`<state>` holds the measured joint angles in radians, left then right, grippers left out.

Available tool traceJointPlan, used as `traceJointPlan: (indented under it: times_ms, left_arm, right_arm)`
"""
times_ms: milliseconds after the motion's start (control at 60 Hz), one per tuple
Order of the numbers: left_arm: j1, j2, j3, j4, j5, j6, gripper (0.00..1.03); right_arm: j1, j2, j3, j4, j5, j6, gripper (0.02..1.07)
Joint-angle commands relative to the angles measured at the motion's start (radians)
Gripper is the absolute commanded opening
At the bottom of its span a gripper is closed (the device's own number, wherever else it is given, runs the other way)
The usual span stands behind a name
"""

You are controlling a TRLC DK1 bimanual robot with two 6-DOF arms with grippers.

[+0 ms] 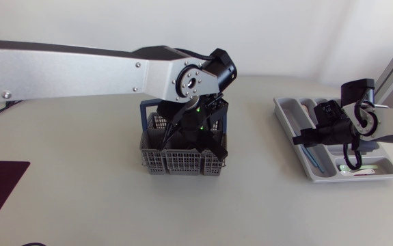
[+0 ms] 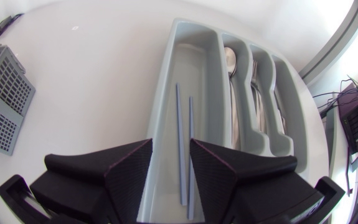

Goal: Sort the cutlery from the basket into the organizer compartments.

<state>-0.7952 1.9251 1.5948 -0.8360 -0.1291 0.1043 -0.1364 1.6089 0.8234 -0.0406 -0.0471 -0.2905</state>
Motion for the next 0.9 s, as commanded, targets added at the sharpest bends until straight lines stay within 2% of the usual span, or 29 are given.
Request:
traceJointPlan:
  times_ms: [0,50,150,233,367,533,717,883]
  left_arm:
    - [0.005,0.023,-0.029,0.000,-0.006,-0.015,0.04]
    - [0.007,0.015,-0.029,-0.002,-0.006,-0.012,0.04]
    - [0.019,-0.008,-0.030,-0.003,-0.006,-0.009,0.04]
    - [0.033,-0.023,-0.032,-0.011,0.002,-0.008,0.04]
    - [0.057,-0.054,-0.047,-0.017,0.037,-0.005,0.04]
    - [0.113,-0.118,-0.073,-0.015,0.143,-0.003,0.04]
    - [0.165,-0.198,-0.102,-0.017,0.217,0.003,0.04]
    - [0.225,-0.267,-0.108,-0.017,0.333,0.008,0.04]
  right_arm:
    - [0.020,-0.056,-0.036,0.002,0.009,0.017,0.53]
    - [0.041,-0.110,-0.053,-0.005,0.012,0.017,0.53]
    - [0.093,-0.219,-0.076,-0.045,0.018,0.019,0.67]
    - [0.147,-0.288,-0.084,-0.084,0.038,0.022,0.71]
    - [0.216,-0.356,-0.086,-0.128,0.058,0.034,0.71]
    - [0.304,-0.419,-0.083,-0.182,0.061,0.050,0.71]
    - [0.376,-0.448,-0.076,-0.212,0.073,0.057,0.72]
    - [0.426,-0.466,-0.070,-0.231,0.090,0.065,0.72]
